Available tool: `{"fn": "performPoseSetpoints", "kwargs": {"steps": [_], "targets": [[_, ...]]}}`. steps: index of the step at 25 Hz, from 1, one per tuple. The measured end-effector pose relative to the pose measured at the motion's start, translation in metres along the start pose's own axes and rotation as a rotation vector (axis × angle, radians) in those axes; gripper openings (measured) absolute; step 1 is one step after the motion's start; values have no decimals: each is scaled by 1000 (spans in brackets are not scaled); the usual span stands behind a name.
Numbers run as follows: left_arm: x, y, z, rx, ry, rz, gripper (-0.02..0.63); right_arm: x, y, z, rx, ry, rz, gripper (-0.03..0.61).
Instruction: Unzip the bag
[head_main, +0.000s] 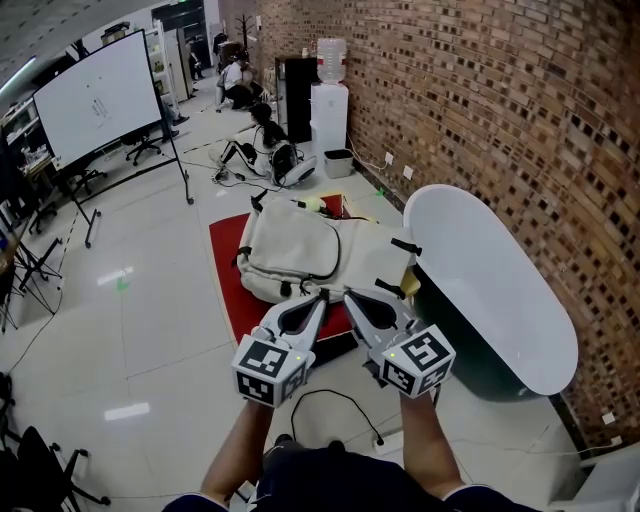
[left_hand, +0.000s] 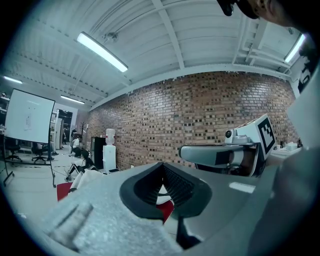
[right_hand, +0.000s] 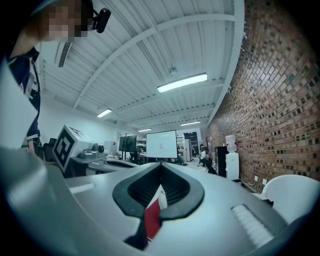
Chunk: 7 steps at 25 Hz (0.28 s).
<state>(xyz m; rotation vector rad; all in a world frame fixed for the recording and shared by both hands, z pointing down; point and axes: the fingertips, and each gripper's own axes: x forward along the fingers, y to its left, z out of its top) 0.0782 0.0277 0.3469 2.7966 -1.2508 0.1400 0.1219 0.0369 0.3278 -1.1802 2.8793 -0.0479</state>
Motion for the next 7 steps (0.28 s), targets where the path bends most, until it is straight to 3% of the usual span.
{"fn": "performPoseSetpoints", "kwargs": {"steps": [7], "targets": [[4, -1, 1, 3, 1, 2, 2, 0, -6, 1, -3, -1, -2, 6]]}}
